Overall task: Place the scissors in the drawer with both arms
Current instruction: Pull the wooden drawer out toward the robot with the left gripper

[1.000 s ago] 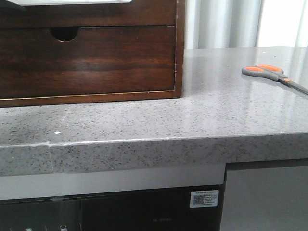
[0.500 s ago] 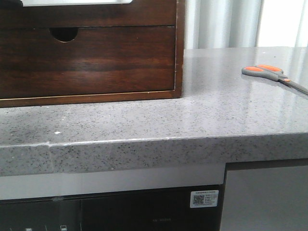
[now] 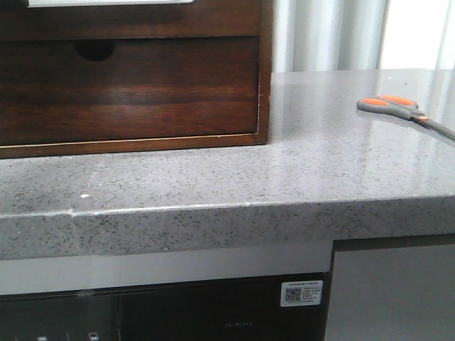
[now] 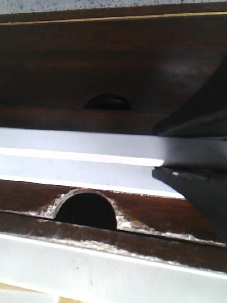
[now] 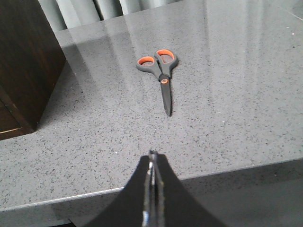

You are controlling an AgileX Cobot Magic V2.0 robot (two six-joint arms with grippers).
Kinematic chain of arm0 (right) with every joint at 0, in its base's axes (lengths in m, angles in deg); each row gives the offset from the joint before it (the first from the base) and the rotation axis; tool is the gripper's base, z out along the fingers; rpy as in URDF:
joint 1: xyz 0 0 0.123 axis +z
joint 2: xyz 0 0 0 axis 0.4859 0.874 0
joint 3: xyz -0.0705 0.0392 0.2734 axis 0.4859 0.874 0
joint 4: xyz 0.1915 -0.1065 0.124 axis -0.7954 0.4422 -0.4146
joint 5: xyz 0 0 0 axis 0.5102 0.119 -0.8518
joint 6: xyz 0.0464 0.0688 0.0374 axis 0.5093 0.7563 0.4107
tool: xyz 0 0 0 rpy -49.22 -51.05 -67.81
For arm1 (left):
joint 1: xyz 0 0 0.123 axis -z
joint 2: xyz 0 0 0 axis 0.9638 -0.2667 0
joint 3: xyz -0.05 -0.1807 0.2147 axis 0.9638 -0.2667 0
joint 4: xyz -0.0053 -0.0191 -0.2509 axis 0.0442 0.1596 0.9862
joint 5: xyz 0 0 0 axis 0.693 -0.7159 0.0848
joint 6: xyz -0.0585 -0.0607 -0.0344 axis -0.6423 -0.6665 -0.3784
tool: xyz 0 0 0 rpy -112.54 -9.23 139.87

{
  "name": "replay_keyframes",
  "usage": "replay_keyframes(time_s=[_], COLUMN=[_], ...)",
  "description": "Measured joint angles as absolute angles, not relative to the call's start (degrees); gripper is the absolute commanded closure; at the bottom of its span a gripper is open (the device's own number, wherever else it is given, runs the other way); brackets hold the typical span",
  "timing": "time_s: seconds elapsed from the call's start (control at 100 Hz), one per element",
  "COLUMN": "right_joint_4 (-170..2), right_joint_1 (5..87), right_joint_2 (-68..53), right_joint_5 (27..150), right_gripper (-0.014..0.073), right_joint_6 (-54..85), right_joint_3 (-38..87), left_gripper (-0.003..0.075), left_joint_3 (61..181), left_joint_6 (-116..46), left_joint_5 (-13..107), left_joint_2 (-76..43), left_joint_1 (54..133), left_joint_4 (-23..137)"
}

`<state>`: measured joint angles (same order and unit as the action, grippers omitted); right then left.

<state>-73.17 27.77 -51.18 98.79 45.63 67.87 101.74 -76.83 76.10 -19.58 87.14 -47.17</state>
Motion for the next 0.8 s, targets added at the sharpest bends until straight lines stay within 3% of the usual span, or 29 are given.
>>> replay_keyframes(time_s=[0.8], right_joint_4=[-73.17], right_joint_1=[27.77], right_joint_2=[-51.18], right_joint_5=[98.79], right_gripper=[0.0649], right_joint_6=[45.63], right_joint_3=[67.87], left_gripper=[0.0739], left_joint_3=[91.73], left_joint_6=[-77.45], left_joint_5=[78.62], left_joint_2=[-5.07], left_joint_1=[87.46], left_joint_4=[-48.42])
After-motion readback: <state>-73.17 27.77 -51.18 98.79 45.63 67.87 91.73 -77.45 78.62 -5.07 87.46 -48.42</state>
